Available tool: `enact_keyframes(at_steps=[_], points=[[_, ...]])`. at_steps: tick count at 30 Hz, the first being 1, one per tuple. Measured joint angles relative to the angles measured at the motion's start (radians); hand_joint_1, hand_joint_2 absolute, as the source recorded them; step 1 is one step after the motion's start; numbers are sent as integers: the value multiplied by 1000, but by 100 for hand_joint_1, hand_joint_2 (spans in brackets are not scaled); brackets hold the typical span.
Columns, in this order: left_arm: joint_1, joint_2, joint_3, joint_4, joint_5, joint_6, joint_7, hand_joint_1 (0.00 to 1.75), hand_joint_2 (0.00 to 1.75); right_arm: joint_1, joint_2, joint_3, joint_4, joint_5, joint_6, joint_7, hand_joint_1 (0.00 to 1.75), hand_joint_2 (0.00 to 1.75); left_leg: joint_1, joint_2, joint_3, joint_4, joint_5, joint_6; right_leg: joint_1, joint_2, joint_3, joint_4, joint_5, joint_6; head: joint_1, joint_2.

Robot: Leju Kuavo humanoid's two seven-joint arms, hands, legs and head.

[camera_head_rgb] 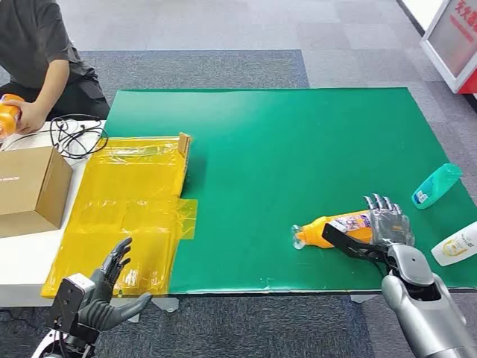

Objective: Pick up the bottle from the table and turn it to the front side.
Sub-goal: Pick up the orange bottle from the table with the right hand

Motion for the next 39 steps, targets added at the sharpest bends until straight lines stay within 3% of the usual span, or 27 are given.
enact_keyframes(at_steps=[12,16,30,36,39], points=[[-23,45,-1,55,-6,4,-60,0,175,-142,-148,124,211,-207,138,-99,1,175,0,0,1,0,0,0,0,0,0,0,0,0,0,0],[-32,62,-14,83,4,15,-74,0,175,-189,-198,176,283,-270,150,-120,175,175,0,0,2,0,0,0,0,0,1,0,0,0,0,0],[-34,87,-42,116,33,24,-72,0,175,-224,-255,269,344,-346,101,-112,175,175,0,-1,3,0,0,1,0,-1,3,0,0,0,0,0],[-21,80,-42,107,38,22,-48,0,175,-146,-252,263,228,-346,33,-58,175,175,0,-1,2,0,0,1,0,-1,3,0,0,0,0,0],[-11,63,-40,85,35,10,-34,0,175,-63,-210,227,105,-328,-24,-52,175,175,1,-1,0,0,0,0,0,-1,2,0,0,0,0,0]])
